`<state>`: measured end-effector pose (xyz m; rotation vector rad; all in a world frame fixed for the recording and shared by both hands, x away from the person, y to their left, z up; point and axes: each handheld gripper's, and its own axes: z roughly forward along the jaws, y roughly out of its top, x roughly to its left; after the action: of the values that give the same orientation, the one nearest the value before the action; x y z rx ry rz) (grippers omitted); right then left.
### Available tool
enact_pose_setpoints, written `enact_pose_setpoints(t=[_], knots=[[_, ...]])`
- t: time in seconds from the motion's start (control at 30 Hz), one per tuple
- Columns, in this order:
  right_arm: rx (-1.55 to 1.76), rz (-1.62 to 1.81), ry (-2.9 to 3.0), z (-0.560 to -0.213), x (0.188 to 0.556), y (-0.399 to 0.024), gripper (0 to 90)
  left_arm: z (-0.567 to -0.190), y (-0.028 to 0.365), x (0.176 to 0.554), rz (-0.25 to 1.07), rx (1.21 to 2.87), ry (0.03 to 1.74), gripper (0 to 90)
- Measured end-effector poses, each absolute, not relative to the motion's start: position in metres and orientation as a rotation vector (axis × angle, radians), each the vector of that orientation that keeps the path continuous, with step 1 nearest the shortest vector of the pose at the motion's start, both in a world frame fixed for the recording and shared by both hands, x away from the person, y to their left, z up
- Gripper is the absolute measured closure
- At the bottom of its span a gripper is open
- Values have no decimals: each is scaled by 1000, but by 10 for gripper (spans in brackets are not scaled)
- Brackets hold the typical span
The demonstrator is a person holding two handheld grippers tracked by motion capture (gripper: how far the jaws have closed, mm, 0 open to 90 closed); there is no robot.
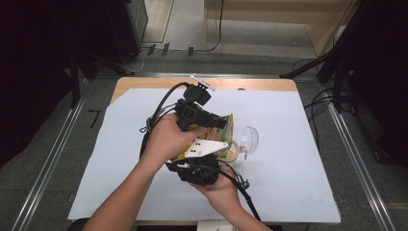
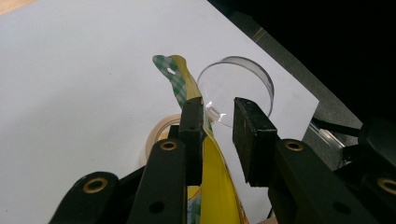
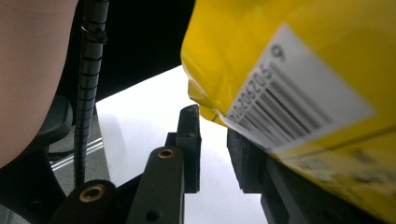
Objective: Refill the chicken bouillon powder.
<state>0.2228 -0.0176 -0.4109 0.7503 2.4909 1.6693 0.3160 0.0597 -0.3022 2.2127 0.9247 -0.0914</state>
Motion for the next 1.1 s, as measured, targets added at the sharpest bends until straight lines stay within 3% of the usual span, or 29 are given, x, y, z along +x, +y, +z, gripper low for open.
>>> enact_pose_setpoints(t=[1.1], knots=[[730,1645,2493,-406,222,-19,762,-302,62,319,-103,2193,946,744]])
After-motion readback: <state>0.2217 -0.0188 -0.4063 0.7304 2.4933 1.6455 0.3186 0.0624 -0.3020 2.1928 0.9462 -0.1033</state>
